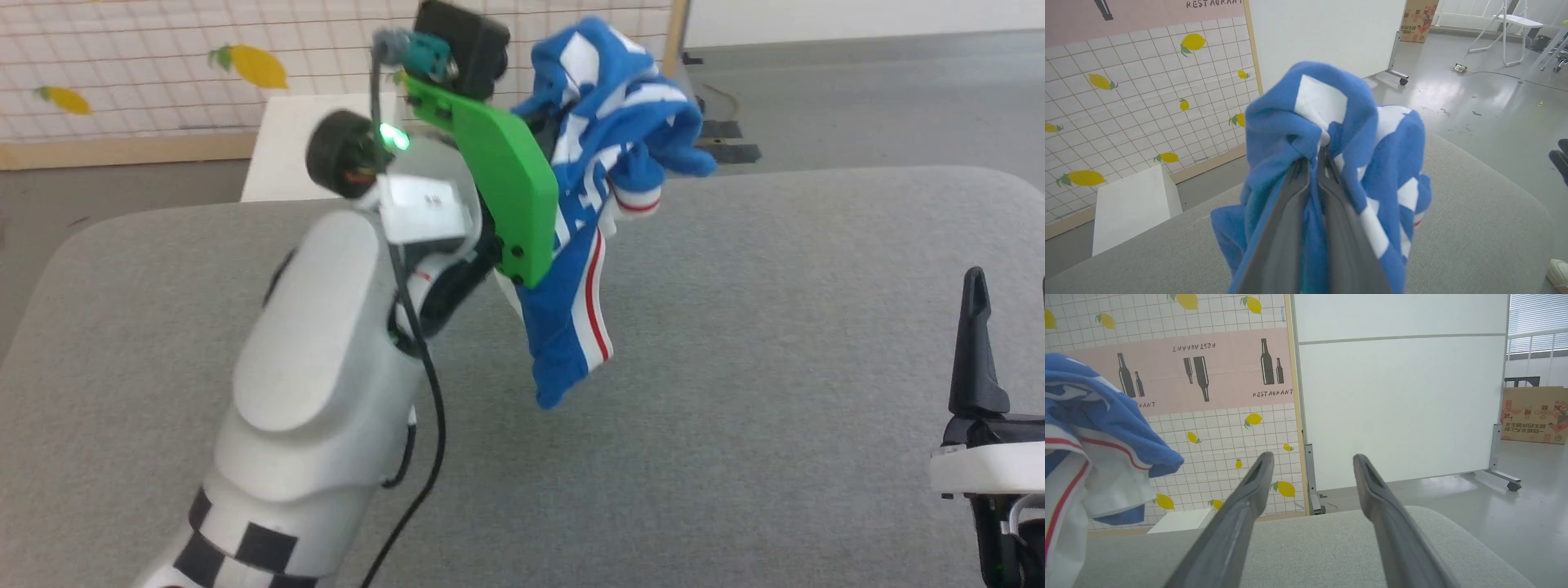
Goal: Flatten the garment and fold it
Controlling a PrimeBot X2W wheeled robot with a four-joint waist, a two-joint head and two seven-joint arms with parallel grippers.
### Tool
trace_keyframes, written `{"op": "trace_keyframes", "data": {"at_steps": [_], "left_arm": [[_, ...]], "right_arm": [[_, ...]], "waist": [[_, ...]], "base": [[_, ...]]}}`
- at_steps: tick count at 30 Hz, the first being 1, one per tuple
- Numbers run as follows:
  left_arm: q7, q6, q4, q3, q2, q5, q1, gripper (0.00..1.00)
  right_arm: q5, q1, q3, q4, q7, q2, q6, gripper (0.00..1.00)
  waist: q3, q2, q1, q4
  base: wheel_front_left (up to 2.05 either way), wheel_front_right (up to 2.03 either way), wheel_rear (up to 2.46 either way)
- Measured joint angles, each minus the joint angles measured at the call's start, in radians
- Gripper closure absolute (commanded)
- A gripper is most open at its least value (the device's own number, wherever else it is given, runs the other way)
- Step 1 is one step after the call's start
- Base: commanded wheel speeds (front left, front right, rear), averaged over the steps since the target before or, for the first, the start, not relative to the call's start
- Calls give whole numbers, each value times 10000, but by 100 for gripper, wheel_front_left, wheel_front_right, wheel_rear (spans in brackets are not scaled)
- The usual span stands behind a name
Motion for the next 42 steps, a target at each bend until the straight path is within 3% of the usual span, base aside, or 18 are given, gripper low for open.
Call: {"op": "trace_keyframes", "data": {"at_steps": [8,18,19,20,21,29,35,39,42], "left_arm": [[-1492,194,1091,-1034,-100,226,947,100],[-3241,947,4251,-2638,-155,251,1622,100],[-3361,1011,4498,-2763,-155,184,1618,88],[-3453,1047,4663,-2857,-153,69,1617,8],[-3576,1085,4790,-2955,-155,-92,1609,0],[-4640,1415,4928,-3461,-157,-1122,1037,0],[-5747,1810,4399,-3099,-151,-1348,1021,0],[-6715,2297,3534,-2571,198,-1442,1550,0],[-7653,2568,2610,-2222,782,-1425,2301,0]], "right_arm": [[82,-15,15,0,-10,2,0,0],[276,-364,171,150,-201,2,0,0],[295,-416,174,211,-230,0,0,0],[318,-453,180,255,-268,2,0,0],[332,-486,180,303,-288,2,0,0],[332,-548,8,523,-378,0,0,0],[332,-501,-115,477,-347,0,0,0],[330,-310,-178,370,-253,0,0,0],[330,-164,-222,270,-176,0,0,0]], "waist": [[439,0,0,-555],[1379,0,0,-859],[1458,0,0,-889],[1520,0,0,-911],[1587,0,0,-936],[1591,0,0,-866],[1178,0,1,-650],[862,0,0,-502],[658,0,1,-390]], "base": [[0,0,0],[0,0,0],[0,0,0],[0,0,0],[0,0,0],[0,0,0],[0,0,0],[0,0,0],[0,0,0]]}}
